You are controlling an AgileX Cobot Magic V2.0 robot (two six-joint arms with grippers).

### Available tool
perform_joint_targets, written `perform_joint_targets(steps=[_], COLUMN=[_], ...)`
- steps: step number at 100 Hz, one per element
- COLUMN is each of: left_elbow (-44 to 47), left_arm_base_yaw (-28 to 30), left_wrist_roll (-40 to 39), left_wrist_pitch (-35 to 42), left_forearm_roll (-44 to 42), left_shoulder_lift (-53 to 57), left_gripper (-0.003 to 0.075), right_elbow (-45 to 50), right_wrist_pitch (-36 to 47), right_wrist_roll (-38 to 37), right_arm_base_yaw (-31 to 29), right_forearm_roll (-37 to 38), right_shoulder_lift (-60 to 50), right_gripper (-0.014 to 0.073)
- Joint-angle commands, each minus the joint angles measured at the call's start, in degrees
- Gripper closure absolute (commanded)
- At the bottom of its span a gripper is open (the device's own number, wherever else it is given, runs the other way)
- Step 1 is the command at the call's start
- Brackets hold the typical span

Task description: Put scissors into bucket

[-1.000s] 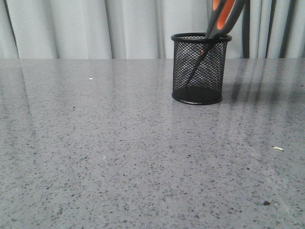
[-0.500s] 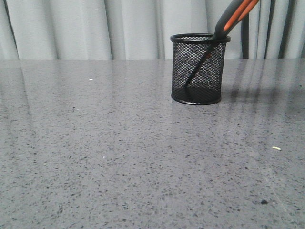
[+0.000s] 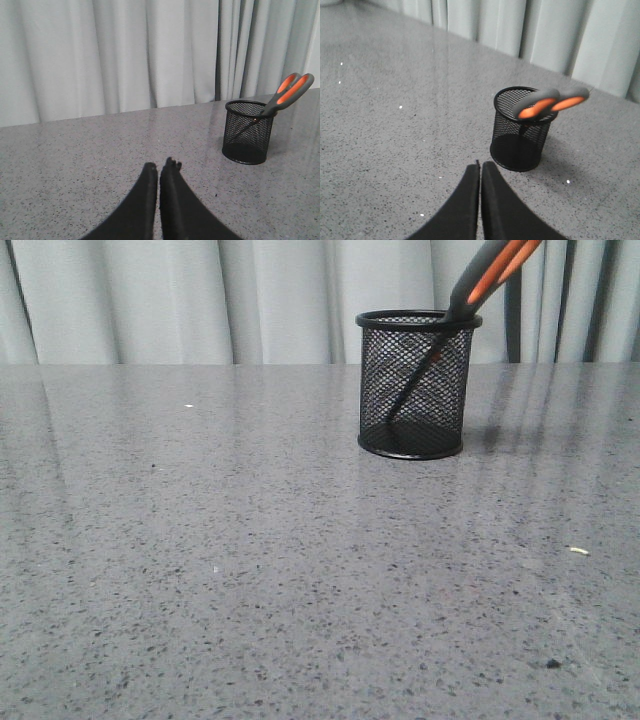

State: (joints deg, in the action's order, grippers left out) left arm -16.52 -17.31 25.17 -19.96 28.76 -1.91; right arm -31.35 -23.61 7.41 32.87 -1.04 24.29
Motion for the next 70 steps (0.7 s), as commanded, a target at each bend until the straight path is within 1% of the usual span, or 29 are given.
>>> perform_joint_targets(steps=[1, 8, 24, 70], left_elbow=[-1.33, -1.33, -1.33, -1.33], left_arm_base_yaw=[0.16, 0.16, 0.16, 0.16], left_wrist_roll=[-0.62, -0.62, -0.62, -0.62], left_wrist_pitch=[4.52, 4.52, 4.52, 4.52], left_forearm_roll=[1.48, 1.48, 1.48, 1.48], left_shoulder_lift=[-1.2, -1.2, -1.2, -1.2], left_gripper=[0.074, 0.074, 0.074, 0.074], right_elbow=[4.36, 7.41, 9.27, 9.27], right_wrist_pitch=[11.19, 12.02, 12.02, 12.05], right_wrist_roll=[0.03, 0.03, 0.03, 0.03], right_arm_base_yaw=[-0.13, -0.13, -0.13, -0.13], right_forearm_roll=[1.04, 1.04, 1.04, 1.04], right_shoulder_lift=[-5.74, -10.0, -14.01, -14.31], right_gripper=[0.0638, 0.0638, 0.0638, 0.0638])
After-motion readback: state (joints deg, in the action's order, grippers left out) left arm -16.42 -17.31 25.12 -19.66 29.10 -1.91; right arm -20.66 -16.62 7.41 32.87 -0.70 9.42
